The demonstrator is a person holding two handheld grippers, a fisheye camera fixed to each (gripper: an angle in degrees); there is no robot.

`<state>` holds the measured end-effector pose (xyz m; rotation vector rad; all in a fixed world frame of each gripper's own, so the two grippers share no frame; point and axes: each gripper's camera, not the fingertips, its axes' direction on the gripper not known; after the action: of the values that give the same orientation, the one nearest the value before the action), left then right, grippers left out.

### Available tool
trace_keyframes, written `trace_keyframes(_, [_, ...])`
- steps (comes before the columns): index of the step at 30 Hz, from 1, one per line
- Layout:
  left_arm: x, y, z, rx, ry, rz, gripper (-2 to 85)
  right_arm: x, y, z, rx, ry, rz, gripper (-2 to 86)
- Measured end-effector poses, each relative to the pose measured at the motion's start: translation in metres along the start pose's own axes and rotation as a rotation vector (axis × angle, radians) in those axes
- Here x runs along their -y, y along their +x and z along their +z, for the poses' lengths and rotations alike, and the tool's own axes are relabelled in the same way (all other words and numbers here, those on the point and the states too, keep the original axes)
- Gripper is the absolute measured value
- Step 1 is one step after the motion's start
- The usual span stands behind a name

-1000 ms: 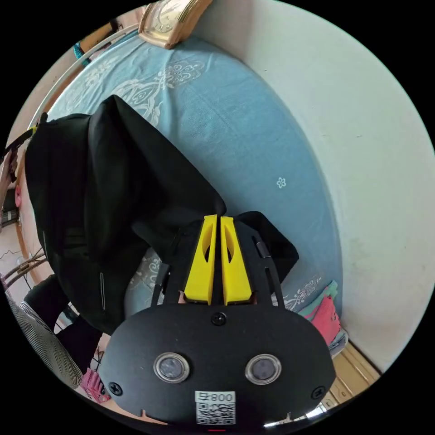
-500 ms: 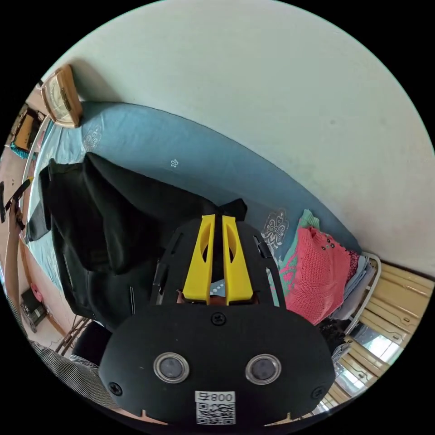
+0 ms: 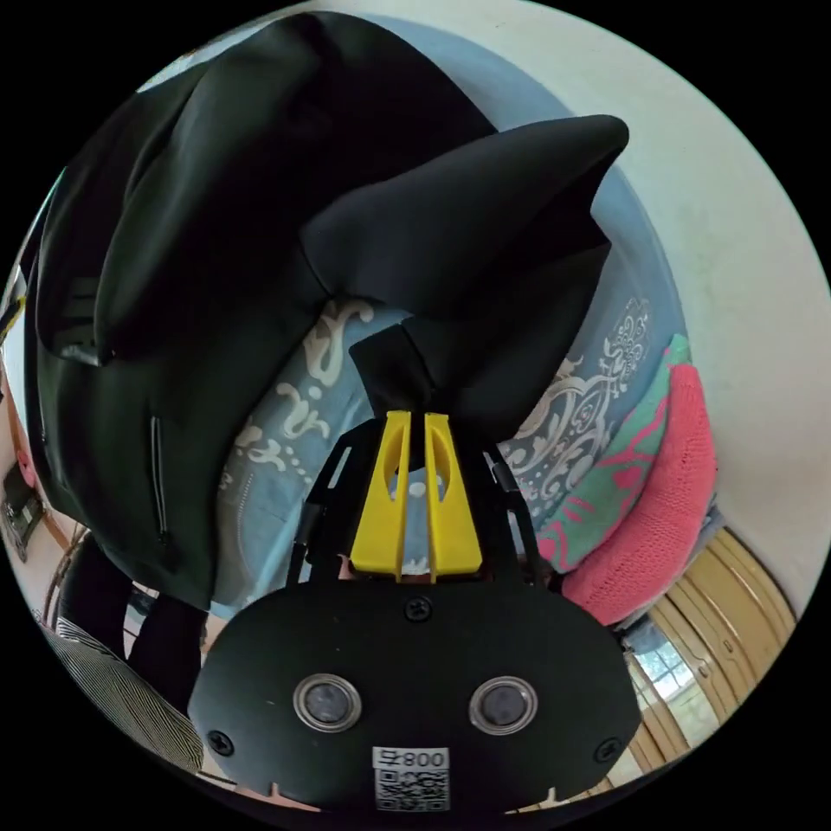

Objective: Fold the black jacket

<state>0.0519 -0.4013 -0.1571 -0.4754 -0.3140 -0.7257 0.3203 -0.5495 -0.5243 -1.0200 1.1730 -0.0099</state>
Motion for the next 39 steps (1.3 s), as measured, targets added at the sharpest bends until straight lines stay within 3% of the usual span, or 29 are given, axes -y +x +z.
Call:
trace_keyframes(2, [0.009, 0.016, -0.004, 0.002, 0.020, 0.077, 4.1, -0.011, 0.018, 0.004, -0.193, -0.064, -0.026, 3.1])
trace_keyframes(4, [0.014, 0.022, -0.010, 0.004, 0.038, 0.089, 4.0, -0.032, 0.058, 0.000, -0.225, -0.057, 0.067, 3.0])
trace_keyframes(8, [0.023, 0.023, -0.016, -0.031, 0.077, 0.087, 4.1, -0.098, 0.187, -0.012, 0.101, 0.083, 0.505, 4.2])
trace_keyframes(13, [0.025, 0.014, -0.007, -0.084, 0.077, 0.050, 4.8, -0.144, 0.229, 0.018, 0.246, 0.222, 0.742, 4.8])
trace_keyframes(18, [0.028, 0.022, 0.000, -0.268, 0.100, 0.102, 6.5, -0.128, 0.186, 0.071, 0.475, 0.345, 0.635, 6.8])
trace_keyframes(22, [0.038, 0.091, 0.014, -0.433, 0.064, 0.349, 8.6, -0.062, 0.081, 0.103, 0.662, 0.382, 0.308, 8.6])
trace_keyframes(26, [0.033, 0.169, 0.084, -0.635, -0.174, 0.472, 10.5, -0.002, -0.007, 0.147, 0.800, 0.308, 0.088, 10.2])
trace_keyframes(30, [0.027, 0.201, 0.152, -0.703, -0.358, 0.413, 6.3, 0.027, -0.027, 0.199, 0.975, 0.186, 0.077, 9.5])
trace_keyframes(32, [0.034, 0.207, 0.161, -0.719, -0.341, 0.370, 3.1, 0.030, -0.017, 0.205, 1.110, 0.262, 0.103, 8.3])
trace_keyframes(34, [0.047, 0.215, 0.149, -0.766, -0.300, 0.390, 2.3, 0.032, -0.006, 0.192, 1.102, 0.344, 0.094, 8.3])
trace_keyframes(39, [0.127, 0.259, 0.054, -0.859, 0.002, 0.487, 2.1, 0.019, 0.042, 0.141, 1.120, 0.678, 0.127, 9.5])
